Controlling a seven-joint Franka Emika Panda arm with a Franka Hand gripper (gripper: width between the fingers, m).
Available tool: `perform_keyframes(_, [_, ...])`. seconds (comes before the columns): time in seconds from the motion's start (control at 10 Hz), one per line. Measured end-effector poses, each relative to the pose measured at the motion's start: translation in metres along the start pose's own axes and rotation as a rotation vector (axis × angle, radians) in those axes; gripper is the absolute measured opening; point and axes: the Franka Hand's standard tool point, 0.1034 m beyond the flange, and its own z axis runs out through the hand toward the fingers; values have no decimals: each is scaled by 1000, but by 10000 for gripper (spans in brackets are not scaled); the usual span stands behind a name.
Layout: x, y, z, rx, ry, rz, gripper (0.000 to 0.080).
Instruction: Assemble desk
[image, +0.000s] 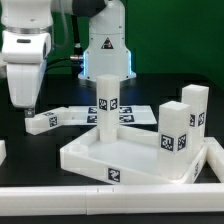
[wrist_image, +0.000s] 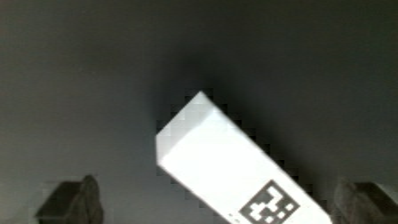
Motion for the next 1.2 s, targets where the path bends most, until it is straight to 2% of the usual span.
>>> perform_keyframes(0.4, [0, 1, 0, -1, 8, 335, 649])
perform_keyframes(0.6, [-6, 8, -5, -21, 37, 715, 649])
perform_keyframes(0.7, [-6, 7, -4, -21, 47, 869, 649])
perform_keyframes(0.8, [-4, 7, -2, 2, 51, 1053, 649])
perform_keyframes(0.9, [-6, 11, -1, 14, 53, 1082, 649])
perform_keyframes(1.2, [-2, 12, -1, 22, 68, 1237, 649])
